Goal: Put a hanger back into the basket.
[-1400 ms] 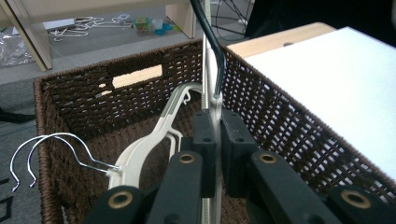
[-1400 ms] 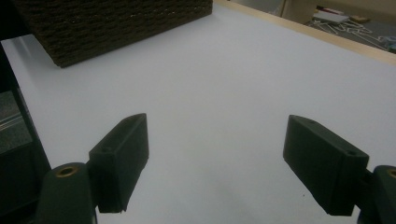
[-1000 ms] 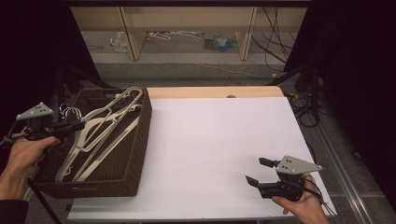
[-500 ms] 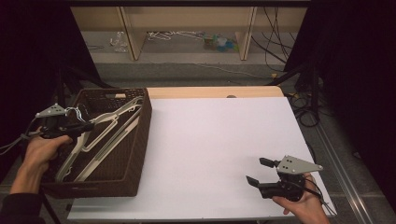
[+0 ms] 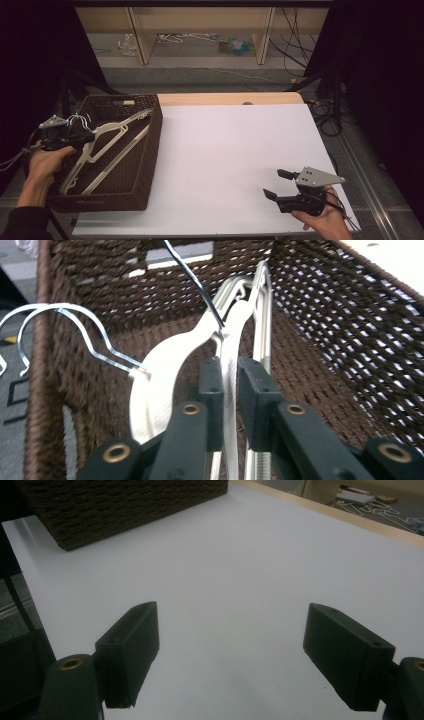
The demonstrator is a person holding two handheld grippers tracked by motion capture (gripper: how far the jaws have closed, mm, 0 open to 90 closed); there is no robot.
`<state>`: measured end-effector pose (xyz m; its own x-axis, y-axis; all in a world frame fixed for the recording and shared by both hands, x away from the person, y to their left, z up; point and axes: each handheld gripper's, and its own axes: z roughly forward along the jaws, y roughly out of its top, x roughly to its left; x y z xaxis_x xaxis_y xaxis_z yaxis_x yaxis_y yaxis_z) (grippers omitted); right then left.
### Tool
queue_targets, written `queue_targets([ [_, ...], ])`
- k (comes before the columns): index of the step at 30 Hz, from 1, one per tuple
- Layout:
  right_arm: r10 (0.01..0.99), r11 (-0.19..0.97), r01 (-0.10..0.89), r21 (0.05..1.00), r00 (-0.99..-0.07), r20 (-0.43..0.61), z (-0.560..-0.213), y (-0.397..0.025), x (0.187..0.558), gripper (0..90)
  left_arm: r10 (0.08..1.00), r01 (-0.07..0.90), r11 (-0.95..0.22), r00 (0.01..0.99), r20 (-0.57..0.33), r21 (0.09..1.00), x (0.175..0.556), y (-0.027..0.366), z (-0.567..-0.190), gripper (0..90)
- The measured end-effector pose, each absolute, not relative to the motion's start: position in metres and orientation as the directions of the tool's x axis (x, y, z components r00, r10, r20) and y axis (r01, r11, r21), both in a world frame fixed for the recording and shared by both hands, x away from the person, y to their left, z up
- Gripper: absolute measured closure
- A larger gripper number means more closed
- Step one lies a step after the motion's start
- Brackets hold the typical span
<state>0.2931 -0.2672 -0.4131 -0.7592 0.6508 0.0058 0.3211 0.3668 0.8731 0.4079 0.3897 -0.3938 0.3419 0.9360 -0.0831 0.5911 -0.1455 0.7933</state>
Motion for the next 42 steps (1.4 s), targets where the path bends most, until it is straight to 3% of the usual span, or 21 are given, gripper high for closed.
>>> queue_targets([
  [6,0.652,0.364,0.325,0.873,-0.758,0.01,-0.413,-0.268,0.293,23.4,0.957,0.593,-0.115,0.281,-0.071,0.797,0.404,0.393,-0.391,65.3],
  [13,0.655,0.37,0.324,0.871,-0.756,0.003,-0.413,-0.268,0.293,23.4,0.948,0.55,-0.141,0.315,-0.048,0.823,0.393,0.378,-0.383,54.3],
  [28,0.653,0.359,0.321,0.876,-0.757,0.009,-0.414,-0.267,0.294,23.4,0.87,0.458,-0.16,0.485,-0.095,0.874,0.365,0.315,-0.361,38.0],
  [42,0.657,0.348,0.314,0.883,-0.754,0.009,-0.413,-0.268,0.294,21.5,0.754,0.336,-0.266,0.657,-0.022,0.903,0.338,0.237,-0.356,31.3],
])
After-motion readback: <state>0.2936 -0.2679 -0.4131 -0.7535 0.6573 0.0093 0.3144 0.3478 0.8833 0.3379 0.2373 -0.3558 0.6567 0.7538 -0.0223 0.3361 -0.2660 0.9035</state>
